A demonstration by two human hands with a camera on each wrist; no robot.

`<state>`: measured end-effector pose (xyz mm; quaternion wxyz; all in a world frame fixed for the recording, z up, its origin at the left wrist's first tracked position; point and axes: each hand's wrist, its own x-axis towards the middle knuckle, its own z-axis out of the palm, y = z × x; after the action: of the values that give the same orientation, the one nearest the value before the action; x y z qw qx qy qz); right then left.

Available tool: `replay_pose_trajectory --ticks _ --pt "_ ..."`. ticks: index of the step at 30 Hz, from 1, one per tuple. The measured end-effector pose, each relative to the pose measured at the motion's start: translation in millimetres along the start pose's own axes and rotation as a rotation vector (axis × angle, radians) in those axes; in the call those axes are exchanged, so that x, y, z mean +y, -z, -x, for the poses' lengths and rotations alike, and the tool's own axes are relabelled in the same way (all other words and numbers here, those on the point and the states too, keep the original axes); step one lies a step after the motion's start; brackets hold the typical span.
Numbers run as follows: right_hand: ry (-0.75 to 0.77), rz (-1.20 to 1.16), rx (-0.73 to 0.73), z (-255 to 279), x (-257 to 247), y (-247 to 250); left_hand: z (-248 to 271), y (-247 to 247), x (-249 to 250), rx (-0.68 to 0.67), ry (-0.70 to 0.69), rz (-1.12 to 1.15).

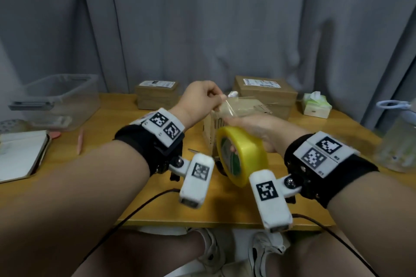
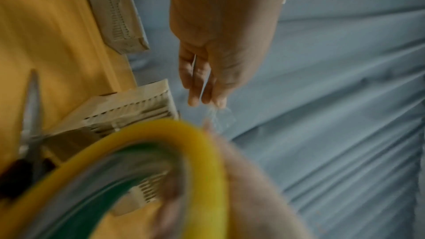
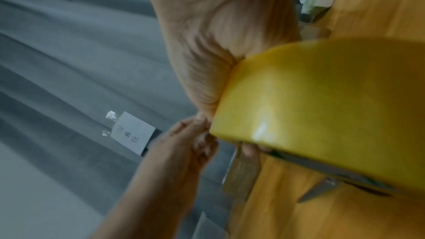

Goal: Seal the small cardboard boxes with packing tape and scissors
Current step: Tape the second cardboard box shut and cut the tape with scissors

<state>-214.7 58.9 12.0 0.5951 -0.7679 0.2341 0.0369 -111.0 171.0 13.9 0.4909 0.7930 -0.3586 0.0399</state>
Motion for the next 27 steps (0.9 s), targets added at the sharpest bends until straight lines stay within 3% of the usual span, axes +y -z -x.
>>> replay_pose_trajectory --ticks 9,20,24,26,27 --pt "-0.008 0.027 0.181 -10.8 -12.8 0.4 -34.2 -4.8 -34.8 0.041 0.074 -0.181" --pt "-0.033 0.098 0.155 -15.5 -20.0 -6.7 -37.5 -15.6 -44.3 0.009 0.059 -0.34" --pt "-0.042 0.095 0.15 -13.9 -20.7 -5.8 -36.6 -18.5 -42.2 -0.039 0.128 -0.424" --pt "-0.045 0.092 0.143 -13.4 -20.3 -6.1 -40.8 -10.4 -45.3 -0.001 0.187 -0.422" --pt "-0.045 0.082 0.141 -12.8 -20.0 -6.2 -41.1 -7.2 -45.7 0.011 0.135 -0.44"
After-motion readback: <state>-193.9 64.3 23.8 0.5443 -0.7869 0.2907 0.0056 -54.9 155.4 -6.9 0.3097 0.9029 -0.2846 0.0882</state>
